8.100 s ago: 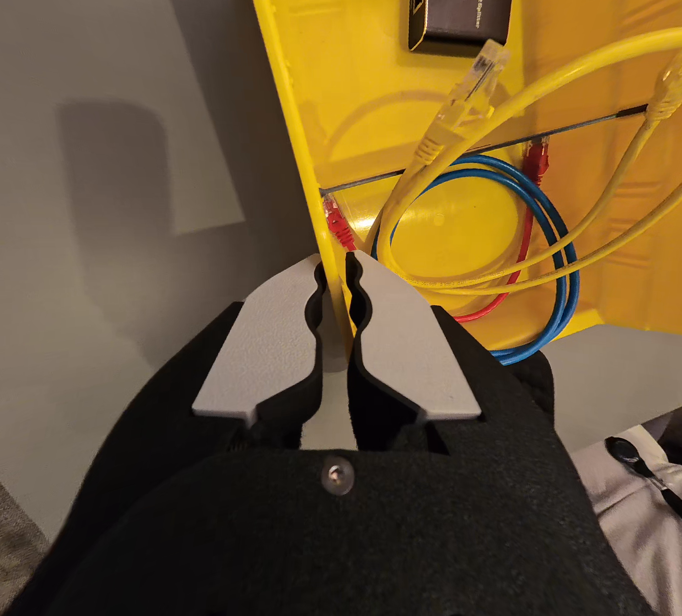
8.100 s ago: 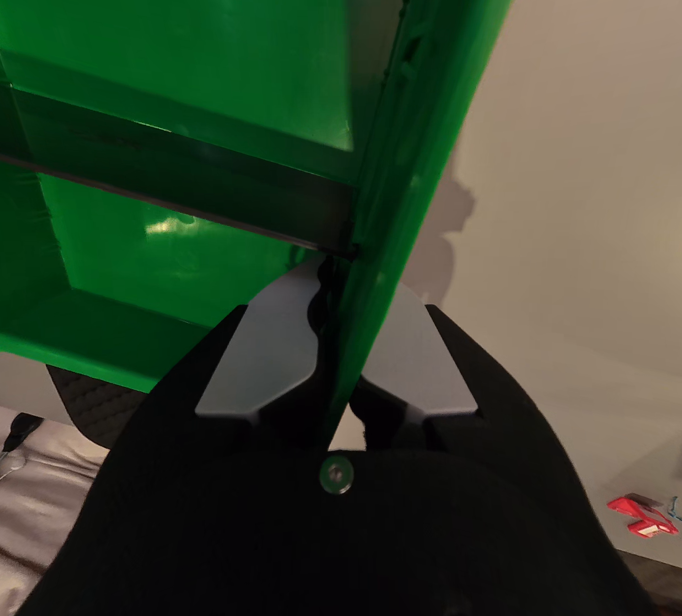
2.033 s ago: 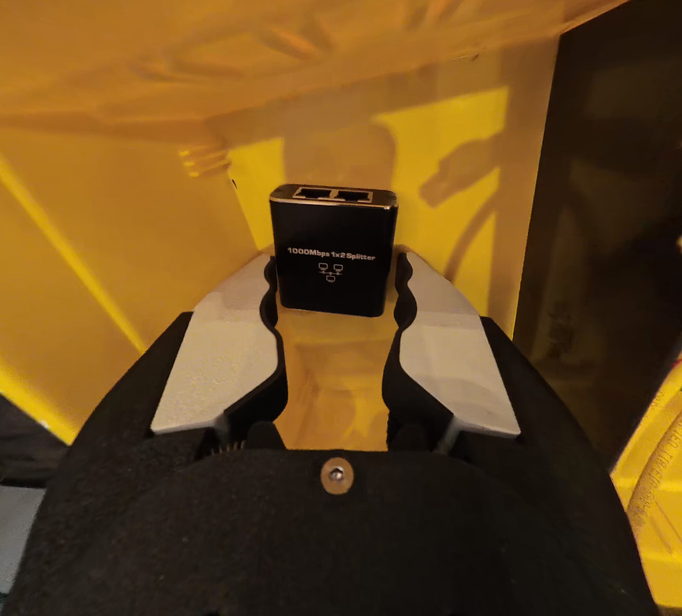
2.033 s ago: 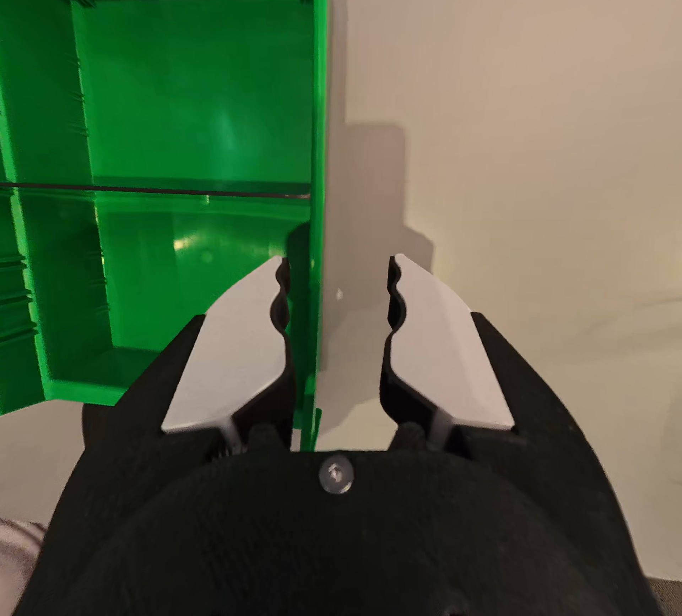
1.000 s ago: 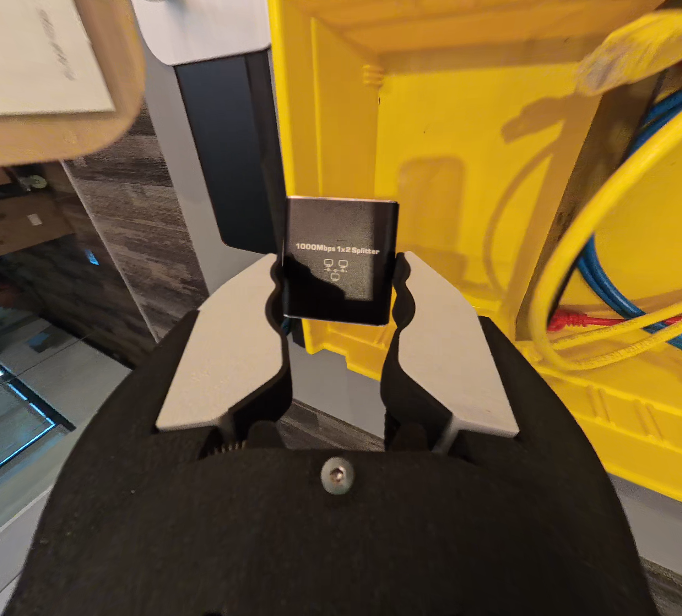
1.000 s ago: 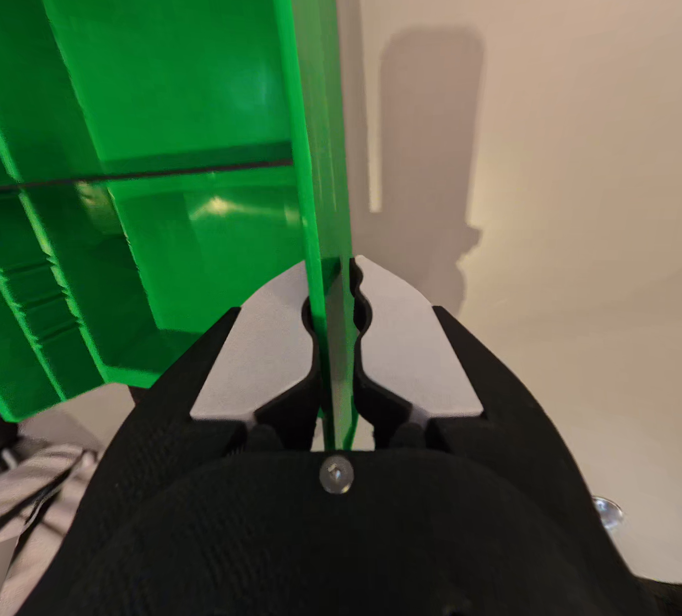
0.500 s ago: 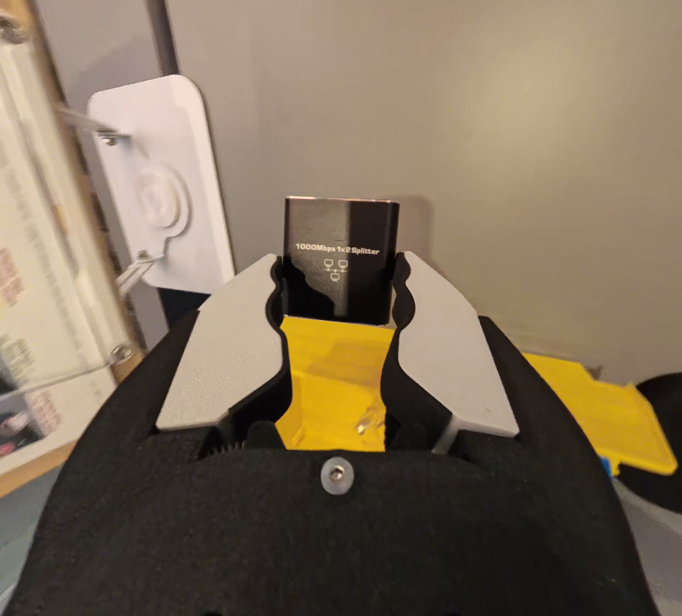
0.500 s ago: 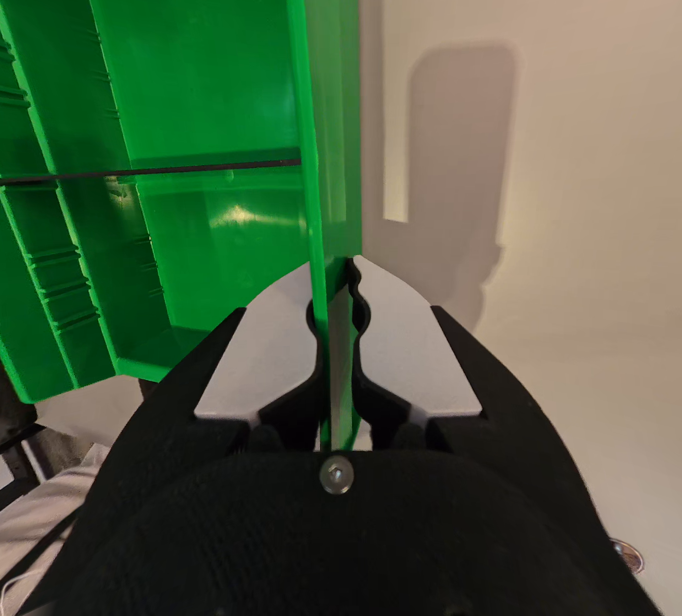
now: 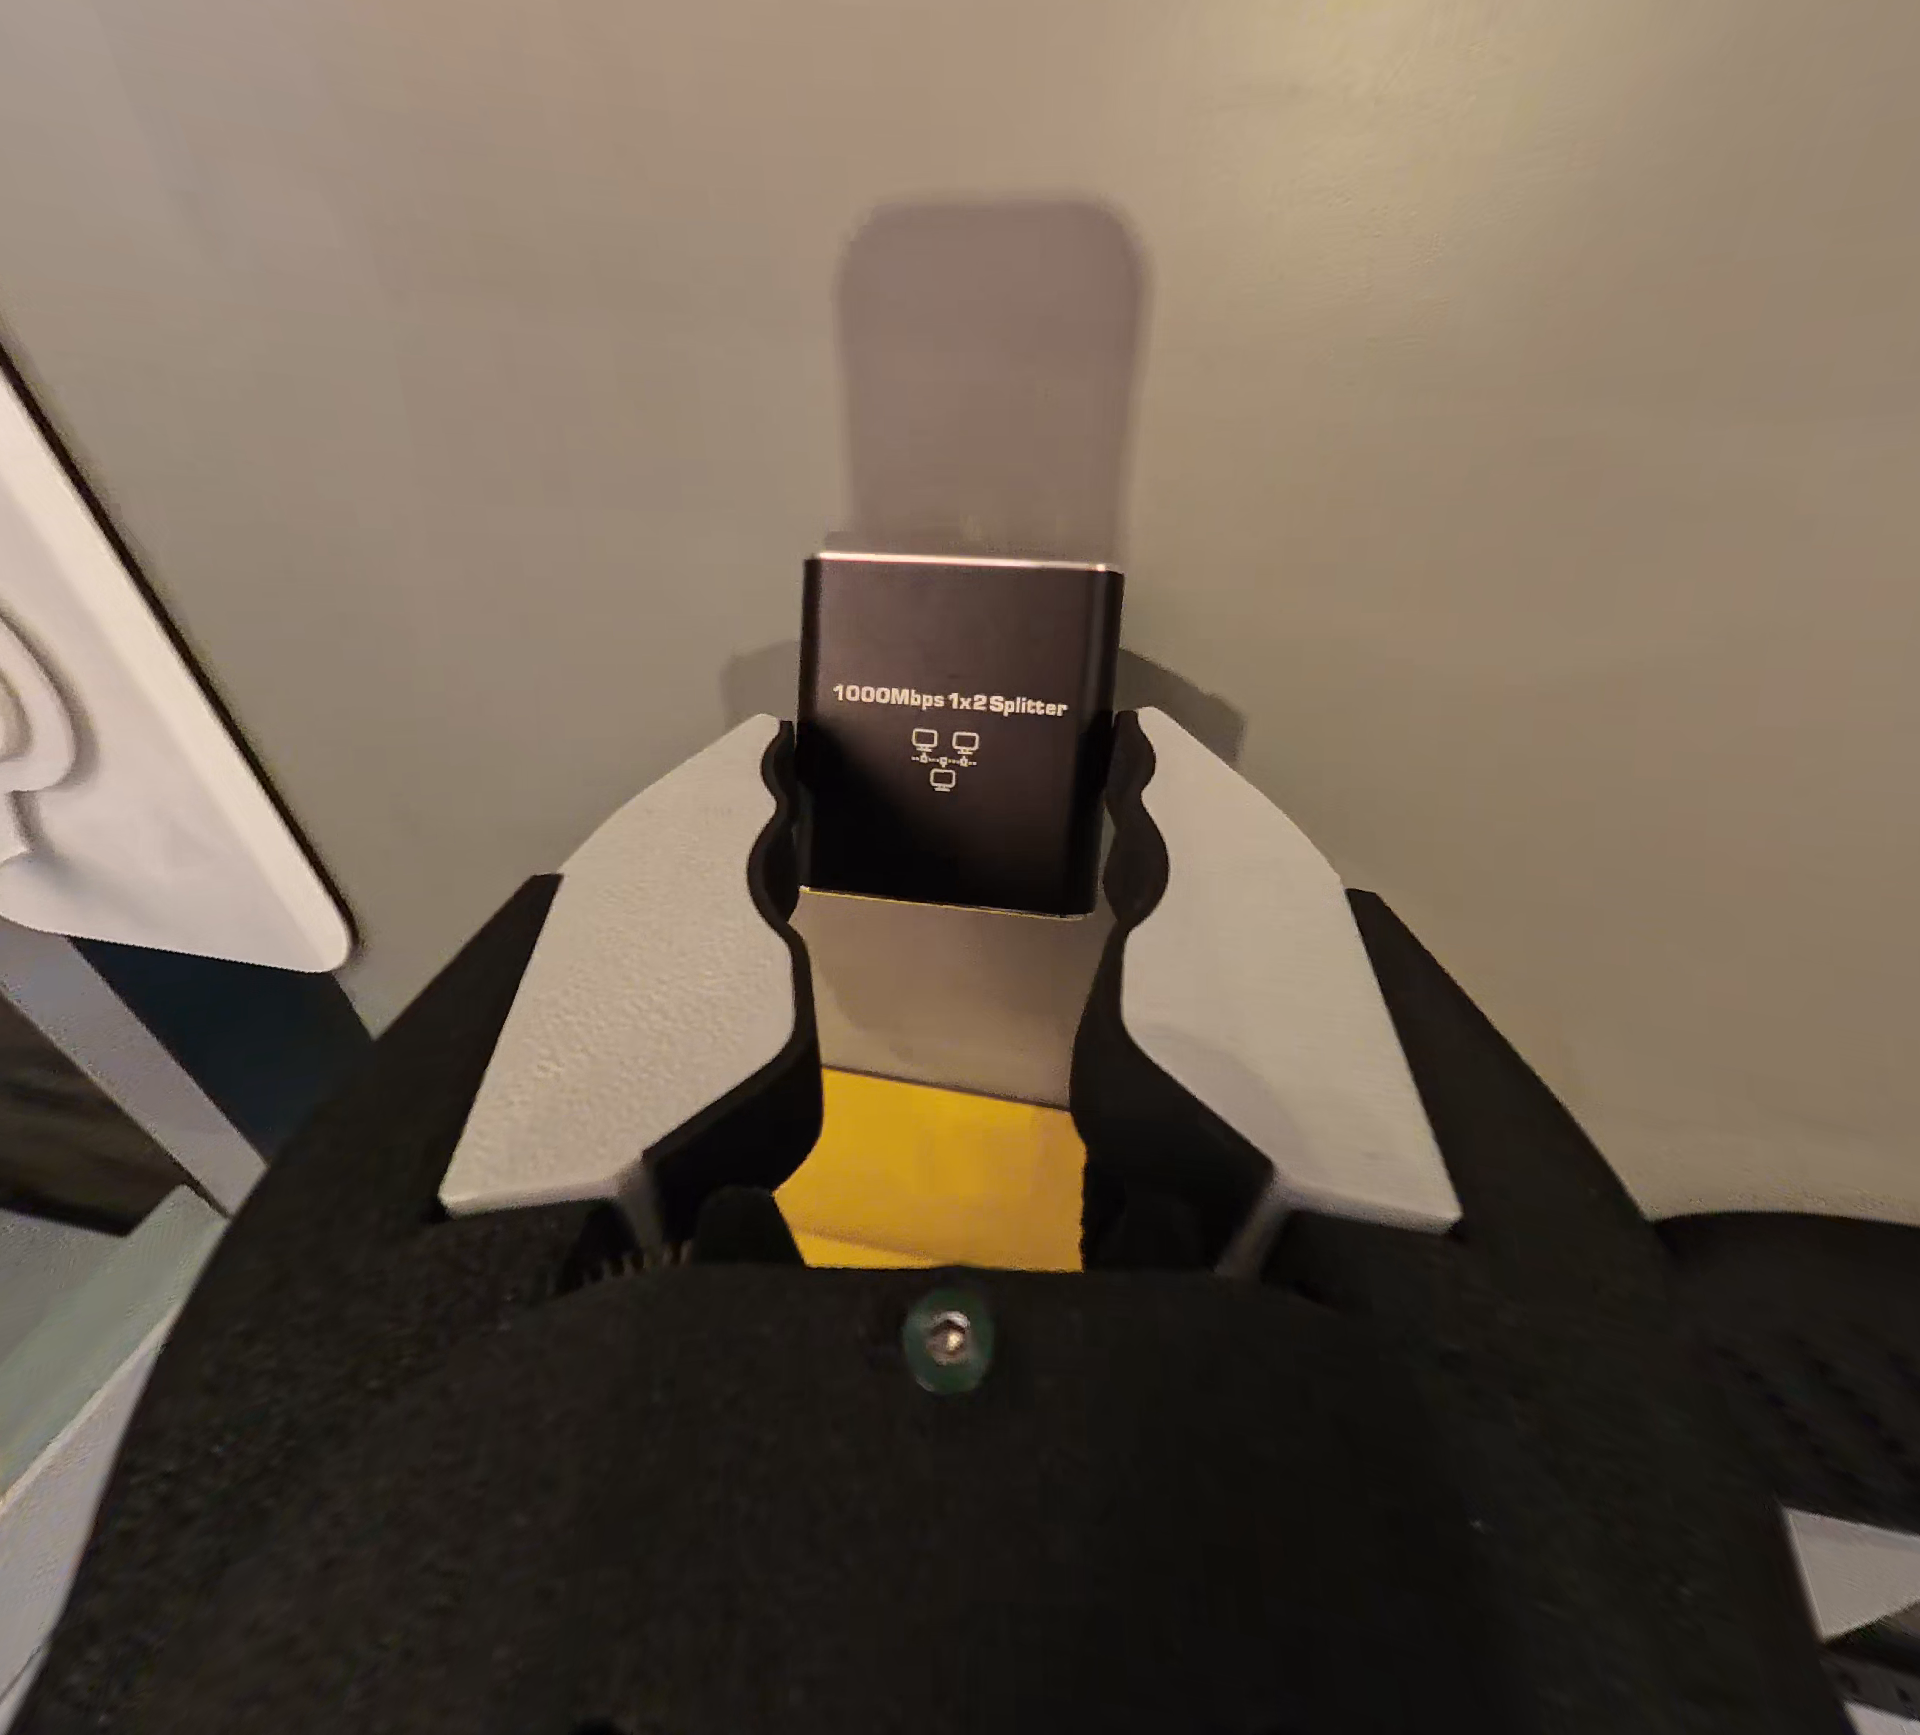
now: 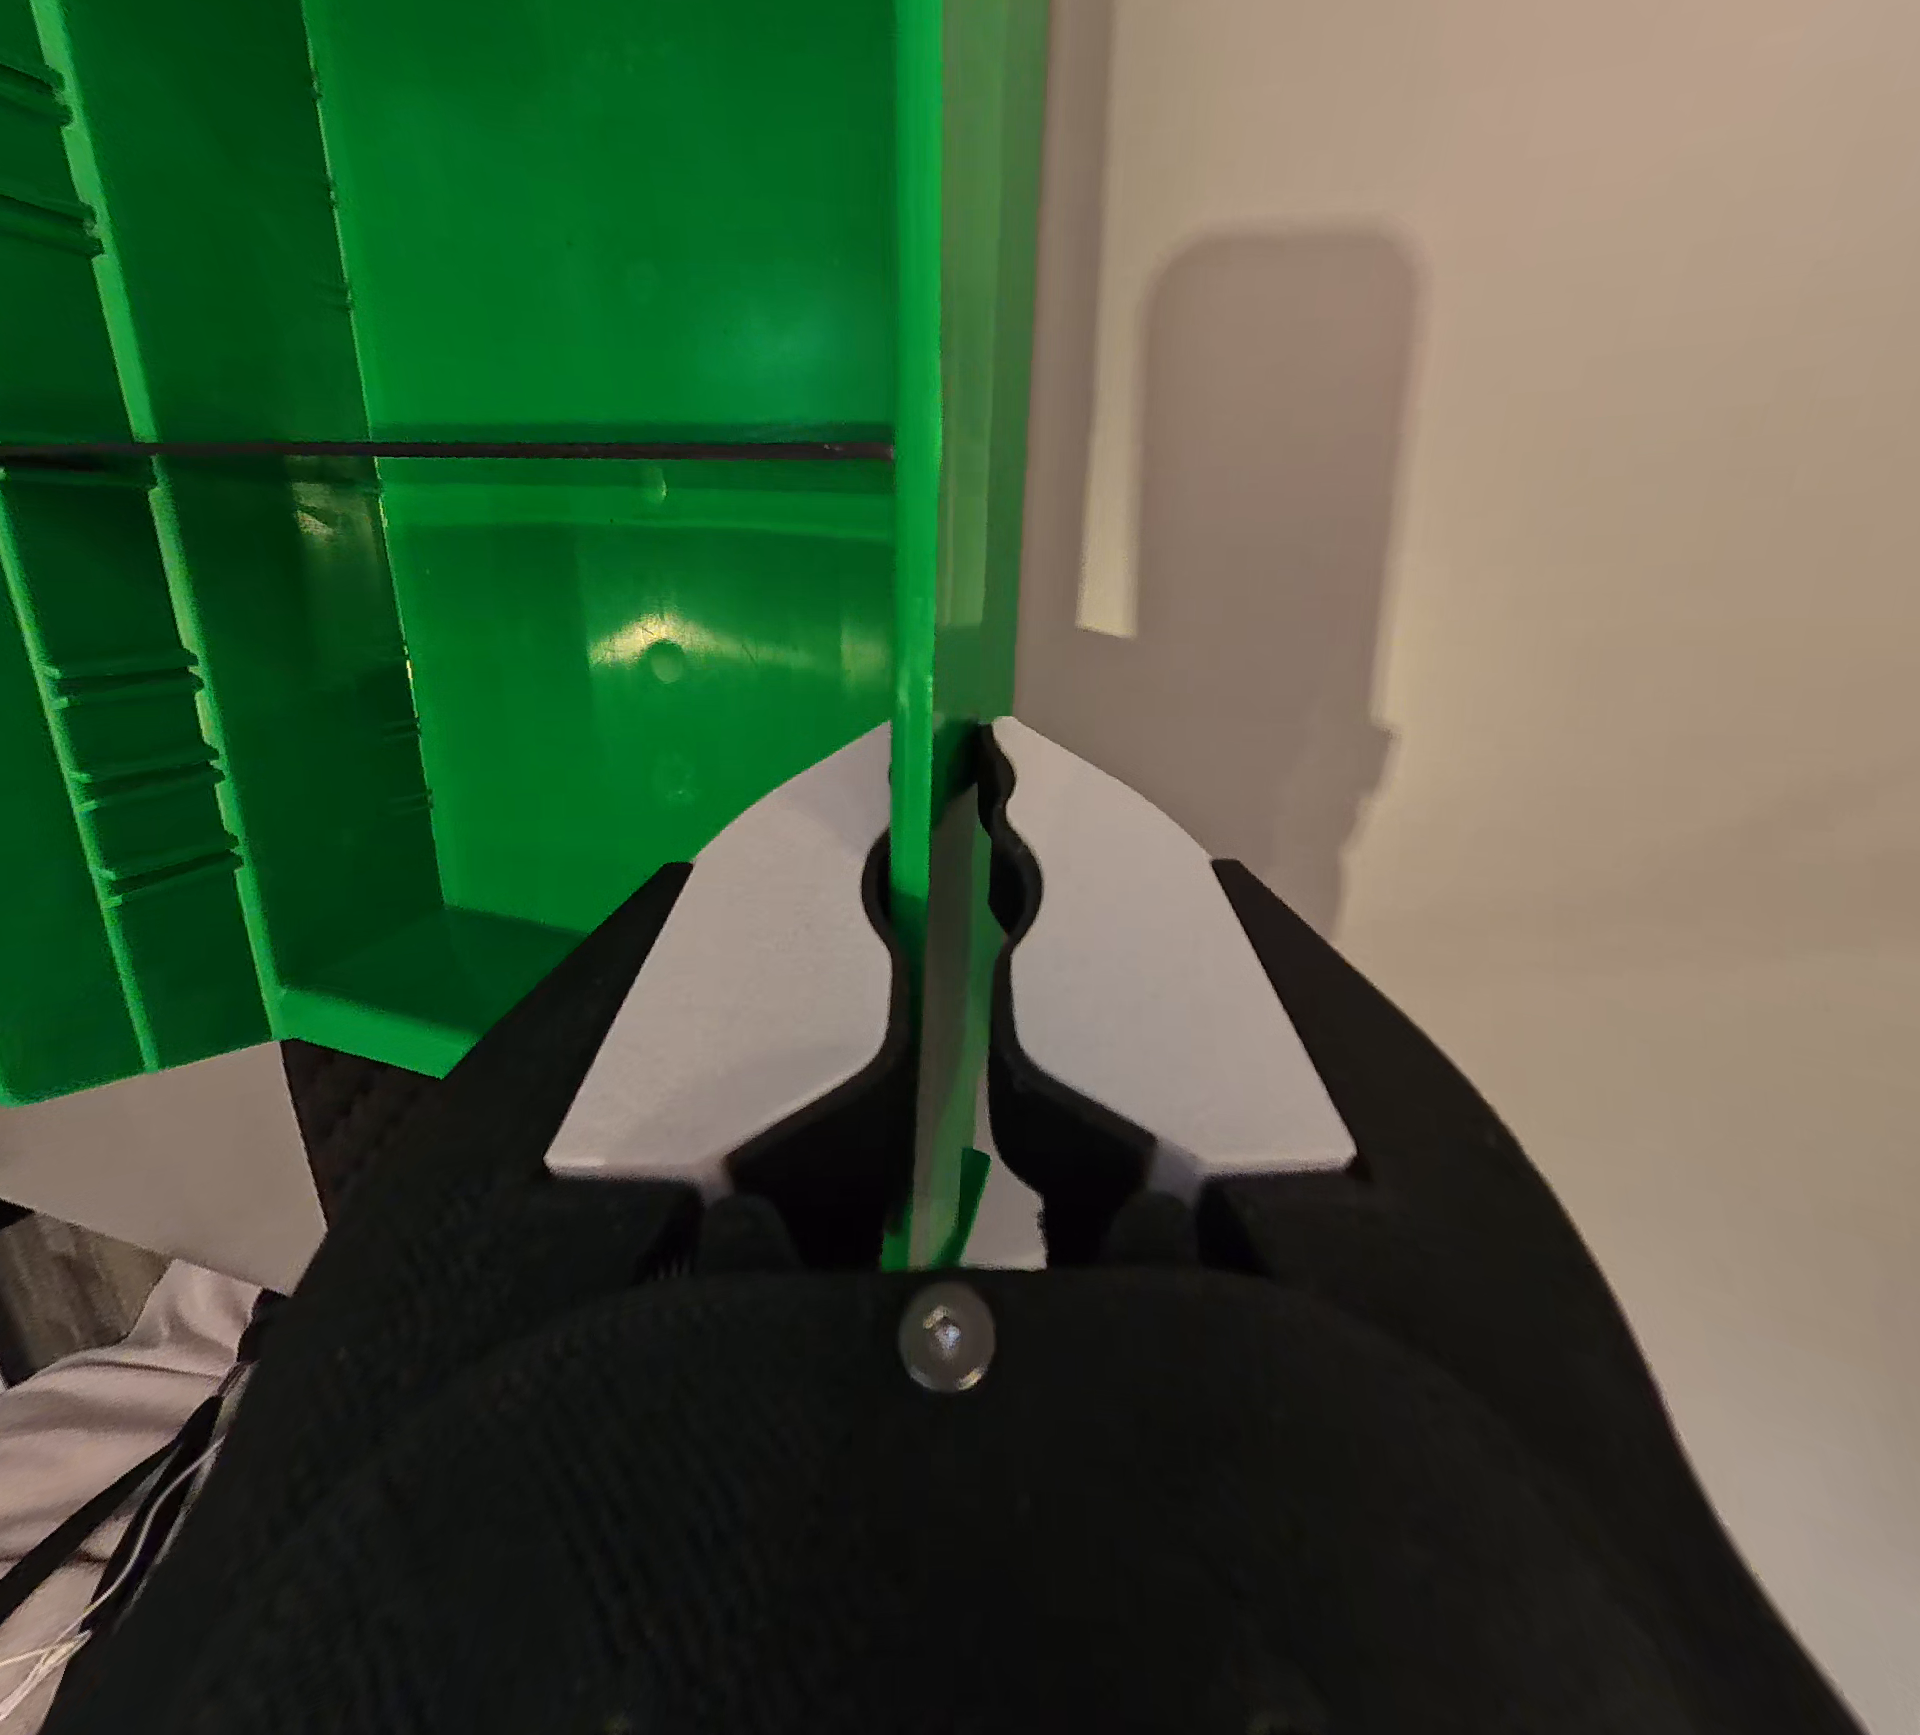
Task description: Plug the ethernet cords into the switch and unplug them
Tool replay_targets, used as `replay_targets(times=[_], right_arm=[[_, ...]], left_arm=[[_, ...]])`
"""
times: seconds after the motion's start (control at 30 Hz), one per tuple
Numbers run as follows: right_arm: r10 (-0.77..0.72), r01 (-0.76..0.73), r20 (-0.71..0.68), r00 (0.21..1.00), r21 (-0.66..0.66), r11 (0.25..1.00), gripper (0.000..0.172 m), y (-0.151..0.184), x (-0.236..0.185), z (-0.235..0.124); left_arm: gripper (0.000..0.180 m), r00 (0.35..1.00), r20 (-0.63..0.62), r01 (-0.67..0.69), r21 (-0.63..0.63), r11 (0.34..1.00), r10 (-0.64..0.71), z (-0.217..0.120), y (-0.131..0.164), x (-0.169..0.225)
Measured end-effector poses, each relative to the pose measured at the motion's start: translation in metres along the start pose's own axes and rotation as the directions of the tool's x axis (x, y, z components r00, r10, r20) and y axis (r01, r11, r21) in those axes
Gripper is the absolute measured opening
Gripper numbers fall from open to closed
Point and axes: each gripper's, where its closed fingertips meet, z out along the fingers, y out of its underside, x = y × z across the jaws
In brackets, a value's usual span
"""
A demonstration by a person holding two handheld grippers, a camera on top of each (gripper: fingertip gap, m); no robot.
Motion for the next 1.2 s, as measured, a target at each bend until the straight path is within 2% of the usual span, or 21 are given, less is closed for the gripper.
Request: replay_targets(times=[0.33, 0.47, 0.67, 0.7, 0.8, 0.9, 0.97, 1.03, 1.13, 1.2], right_arm=[[0.02, -0.02, 0.027, 0.999, 0.018, 1.0, 0.011, -0.006, -0.002, 0.001], [0.053, -0.059, 0.069, 0.996, 0.083, 0.995, 0.017, -0.012, -0.004, -0.011], [0.035, -0.036, 0.009, 0.999, 0.165, 0.986, 0.025, -0.018, -0.002, -0.031], [0.031, -0.029, -0.005, 1.0, 0.178, 0.984, 0.025, -0.019, -0.002, -0.035], [0.002, 0.006, -0.034, 0.999, 0.238, 0.971, 0.027, -0.027, -0.009, -0.051], [-0.05, 0.06, -0.037, 0.998, 0.326, 0.944, 0.034, -0.04, -0.027, -0.07], [-0.109, 0.132, -0.078, 0.991, 0.417, 0.899, 0.034, -0.056, -0.041, -0.089], [-0.202, 0.232, -0.114, 0.973, 0.529, 0.817, 0.034, -0.076, -0.065, -0.11], [-0.309, 0.374, -0.227, 0.924, 0.708, 0.599, 0.038, -0.107, -0.106, -0.147], [-0.312, 0.455, -0.348, 0.884, 0.79, 0.411, 0.049, -0.122, -0.131, -0.175]], left_arm=[[0.057, 0.999, -0.019, 0.032, -0.018, 0.999, -0.032, 0.018, 0.013, 0.0], [0.057, 1.0, -0.021, 0.007, -0.024, 1.0, -0.008, 0.018, 0.013, -0.001], [0.061, 1.0, -0.017, -0.004, -0.015, 1.0, 0.004, 0.017, 0.014, -0.003], [0.068, 1.0, -0.014, 0.005, 0.002, 1.0, -0.005, 0.016, 0.012, -0.004], [0.068, 0.999, -0.007, 0.032, 0.073, 0.997, -0.031, 0.002, 0.006, -0.005], [0.068, 0.996, 0.059, 0.054, 0.19, 0.98, -0.067, -0.033, -0.002, -0.012], [0.064, 0.987, 0.111, 0.072, 0.336, 0.939, -0.116, -0.074, -0.009, -0.016], [0.064, 0.97, 0.17, 0.078, 0.469, 0.88, -0.176, -0.121, -0.005, -0.018], [0.07, 0.922, 0.248, 0.118, 0.55, 0.827, -0.296, -0.173, 0.033, -0.016], [0.067, 0.899, 0.248, 0.177, 0.551, 0.816, -0.362, -0.182, 0.069, -0.002]])
